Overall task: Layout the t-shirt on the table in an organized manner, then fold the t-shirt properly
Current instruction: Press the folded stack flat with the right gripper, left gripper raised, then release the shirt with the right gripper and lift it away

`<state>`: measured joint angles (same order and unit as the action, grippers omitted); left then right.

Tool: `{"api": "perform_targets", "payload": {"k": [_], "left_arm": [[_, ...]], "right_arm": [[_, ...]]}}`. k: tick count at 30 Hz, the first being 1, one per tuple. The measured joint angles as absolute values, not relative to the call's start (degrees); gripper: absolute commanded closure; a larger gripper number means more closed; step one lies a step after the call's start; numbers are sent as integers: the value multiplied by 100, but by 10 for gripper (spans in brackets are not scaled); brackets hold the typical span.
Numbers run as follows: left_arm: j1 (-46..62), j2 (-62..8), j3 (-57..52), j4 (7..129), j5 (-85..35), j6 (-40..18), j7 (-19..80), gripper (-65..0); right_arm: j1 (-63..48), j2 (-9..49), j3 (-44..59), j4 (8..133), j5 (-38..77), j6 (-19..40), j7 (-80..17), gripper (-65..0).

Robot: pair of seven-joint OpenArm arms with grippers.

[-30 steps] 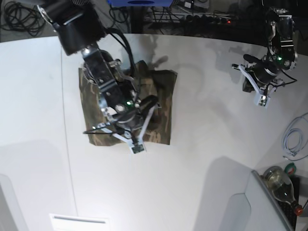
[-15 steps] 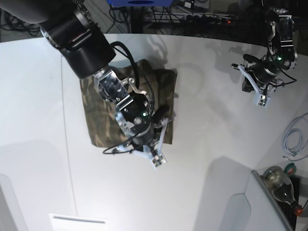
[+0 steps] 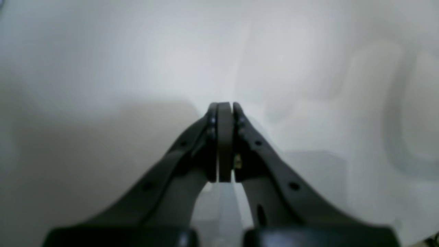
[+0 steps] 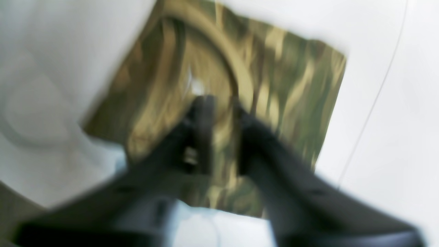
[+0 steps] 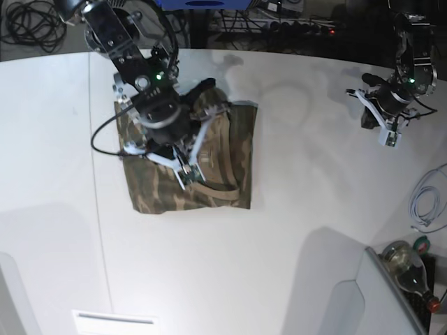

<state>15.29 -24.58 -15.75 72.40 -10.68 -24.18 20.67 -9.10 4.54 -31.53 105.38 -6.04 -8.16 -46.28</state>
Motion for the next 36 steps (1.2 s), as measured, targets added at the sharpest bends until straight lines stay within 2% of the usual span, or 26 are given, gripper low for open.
{"api": "perform_targets", "payload": {"k": [1, 3, 6, 10, 16, 29, 33, 36], "left_arm": [[1542, -2534, -1579, 7109, -1094, -2421, 1920, 0], [1559, -2646, -1588, 6960, -1070, -2394, 1903, 0], [1557, -2707, -1599, 6910, -1074, -2397, 1883, 0], [1525, -2668, -1592, 6930, -1079, -2421, 1861, 0], [1522, -2663, -1592, 6932, -1076, -2418, 1859, 0], [1540, -2652, -1592, 6908, -1094, -2416, 1861, 0], [1538, -2613, -1594, 6910, -1114, -2414, 1861, 0], [1520, -2414, -1590, 6925, -1072, -2383, 1876, 0]], "right_arm": [[-969, 451, -3192, 10525, -615, -816, -4628, -338], [-1041, 458, -3485, 10462, -821, -816, -4606, -405], [-1066, 469, -4097, 10379, -1267, -819, -4591, -411], [-941, 438, -4724, 9863, -1308, -814, -4545, -410], [-676, 250, -4737, 9002, -1354, -814, -4530, -407], [-397, 12, -4720, 8237, -1352, -814, -4532, -135], [-368, -34, -4720, 8237, -1352, -814, -4528, -30], [-373, -32, -4720, 8237, -1352, -814, -4536, -6]]}}
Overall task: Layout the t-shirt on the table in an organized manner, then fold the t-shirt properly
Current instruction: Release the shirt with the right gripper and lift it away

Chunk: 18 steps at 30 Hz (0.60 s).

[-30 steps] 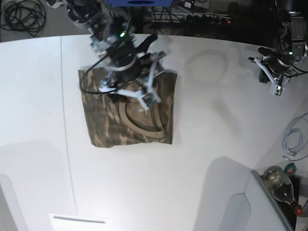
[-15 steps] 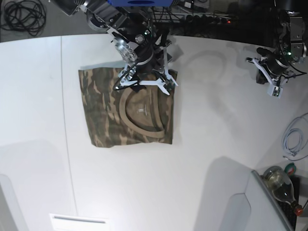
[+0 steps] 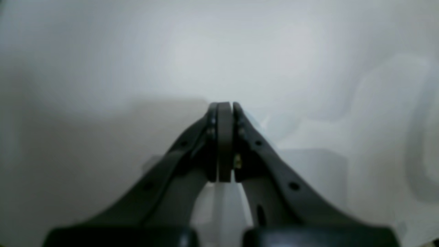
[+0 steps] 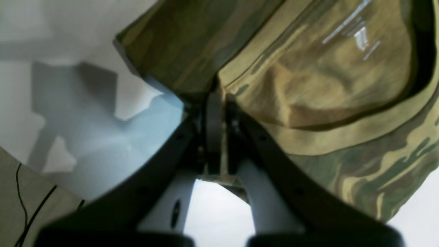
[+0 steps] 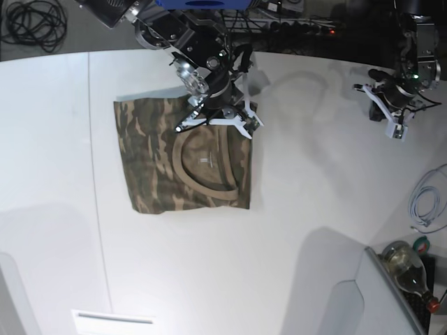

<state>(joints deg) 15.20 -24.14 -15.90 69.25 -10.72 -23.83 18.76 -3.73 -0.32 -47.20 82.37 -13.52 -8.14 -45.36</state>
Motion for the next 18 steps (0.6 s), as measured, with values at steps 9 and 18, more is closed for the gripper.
{"api": "perform_targets", "payload": {"k": [9, 18], "left_arm": [[1286, -1979, -1544, 7078, -1076, -2434, 1857, 0], [1347, -2034, -1575, 7081, -1072, -2399, 1865, 0]], "right_arm": [[-572, -30, -4709, 8833, -1354, -814, -4567, -93], [-648, -16, -4735, 8589, -1347, -812, -4530, -387]]}}
